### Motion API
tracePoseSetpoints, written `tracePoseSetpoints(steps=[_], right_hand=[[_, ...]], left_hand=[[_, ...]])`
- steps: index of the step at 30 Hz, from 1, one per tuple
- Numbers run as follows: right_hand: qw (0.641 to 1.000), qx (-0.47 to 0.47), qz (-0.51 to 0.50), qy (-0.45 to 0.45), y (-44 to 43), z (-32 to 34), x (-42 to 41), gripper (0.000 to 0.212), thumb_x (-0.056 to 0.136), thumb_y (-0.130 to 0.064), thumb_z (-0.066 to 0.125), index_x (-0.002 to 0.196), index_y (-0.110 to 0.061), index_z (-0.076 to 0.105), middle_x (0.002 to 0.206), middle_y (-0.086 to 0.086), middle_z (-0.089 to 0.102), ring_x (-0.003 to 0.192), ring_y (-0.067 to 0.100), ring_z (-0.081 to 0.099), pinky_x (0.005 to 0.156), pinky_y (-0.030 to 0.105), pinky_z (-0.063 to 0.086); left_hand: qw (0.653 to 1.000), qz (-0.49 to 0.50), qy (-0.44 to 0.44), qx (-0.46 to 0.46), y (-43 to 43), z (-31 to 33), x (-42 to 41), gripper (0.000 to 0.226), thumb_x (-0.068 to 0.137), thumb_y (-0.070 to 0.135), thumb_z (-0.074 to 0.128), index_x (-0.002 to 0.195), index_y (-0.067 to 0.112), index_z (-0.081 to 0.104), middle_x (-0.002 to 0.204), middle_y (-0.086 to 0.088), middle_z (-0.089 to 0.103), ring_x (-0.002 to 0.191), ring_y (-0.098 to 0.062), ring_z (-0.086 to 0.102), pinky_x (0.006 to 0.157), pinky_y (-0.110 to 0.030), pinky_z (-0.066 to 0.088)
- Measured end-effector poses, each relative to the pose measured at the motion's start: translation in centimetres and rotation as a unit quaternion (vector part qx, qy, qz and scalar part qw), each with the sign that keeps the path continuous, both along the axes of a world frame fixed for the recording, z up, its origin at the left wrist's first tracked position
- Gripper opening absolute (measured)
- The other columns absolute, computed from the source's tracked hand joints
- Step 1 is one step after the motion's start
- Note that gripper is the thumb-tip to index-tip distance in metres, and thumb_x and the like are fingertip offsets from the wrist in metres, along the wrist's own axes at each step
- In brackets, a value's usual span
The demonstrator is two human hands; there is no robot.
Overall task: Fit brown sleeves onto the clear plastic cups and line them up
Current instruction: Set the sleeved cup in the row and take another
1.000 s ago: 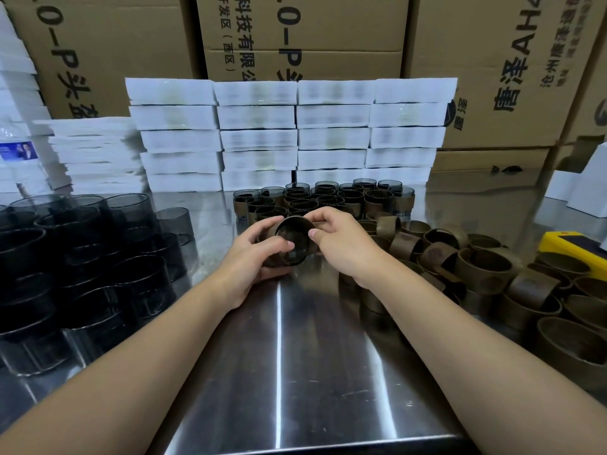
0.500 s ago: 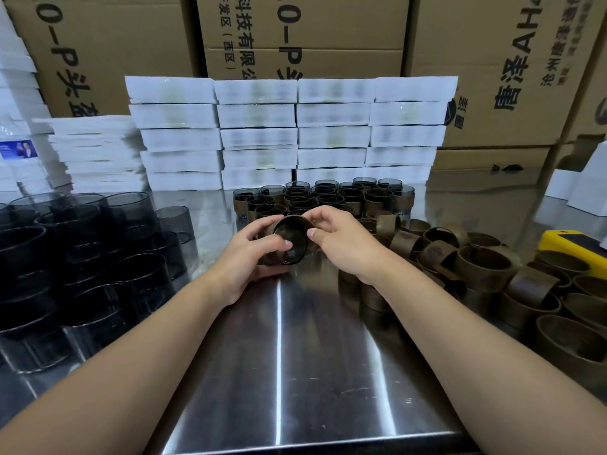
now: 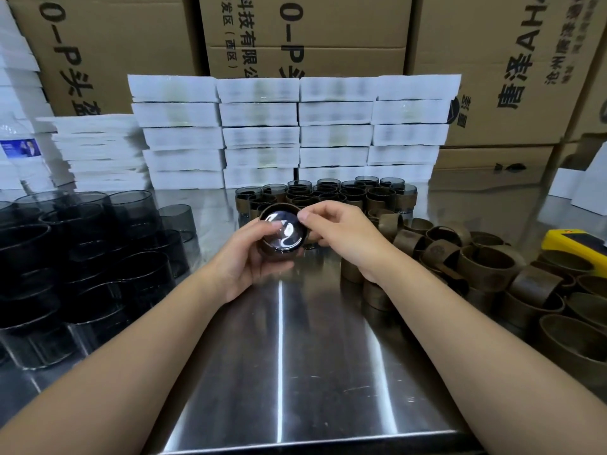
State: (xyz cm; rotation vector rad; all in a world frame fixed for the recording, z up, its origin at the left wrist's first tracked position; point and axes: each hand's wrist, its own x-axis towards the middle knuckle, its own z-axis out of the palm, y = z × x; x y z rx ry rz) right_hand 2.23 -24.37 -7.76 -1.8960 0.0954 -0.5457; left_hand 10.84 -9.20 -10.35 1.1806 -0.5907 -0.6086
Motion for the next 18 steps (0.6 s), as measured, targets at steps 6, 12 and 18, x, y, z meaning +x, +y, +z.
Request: tracePoseSetpoints(steps=[6,12,18], right_hand=[[0.995,-0.023,-0.018,0.094,0.6,-0.4,0.5,0.064,0.086,-0.070,0.039,0.099,-0.013,0.067,0.091,0.006,0.072,0.076,0.015,0.066,0.075,0.033,0.054],[0.992,-0.073,-0.040,0.094,1.0,-0.2,0.3,0.067,0.085,-0.075,0.027,0.097,-0.023,0.067,0.092,-0.003,0.068,0.092,0.017,0.062,0.091,0.037,0.048],[0.988,-0.124,-0.051,0.073,1.3,0.0,-0.2,0.070,0.092,-0.066,0.029,0.093,-0.005,0.063,0.081,0.003,0.065,0.084,0.021,0.063,0.084,0.038,0.049]], left_hand=[[0.999,-0.035,0.029,0.006,-0.4,0.5,-1.0,0.053,0.067,0.063,0.065,0.099,0.021,0.074,0.098,-0.011,0.074,0.086,-0.034,0.072,0.050,-0.028,0.057],[0.998,-0.025,0.049,0.020,-0.7,0.5,-1.2,0.060,0.070,0.074,0.050,0.090,0.025,0.079,0.099,-0.007,0.075,0.085,-0.029,0.073,0.050,-0.029,0.058],[0.995,0.070,0.056,0.038,-1.2,0.3,-1.1,0.053,0.091,0.066,0.042,0.099,0.022,0.071,0.090,-0.007,0.076,0.077,-0.026,0.074,0.046,-0.032,0.056]])
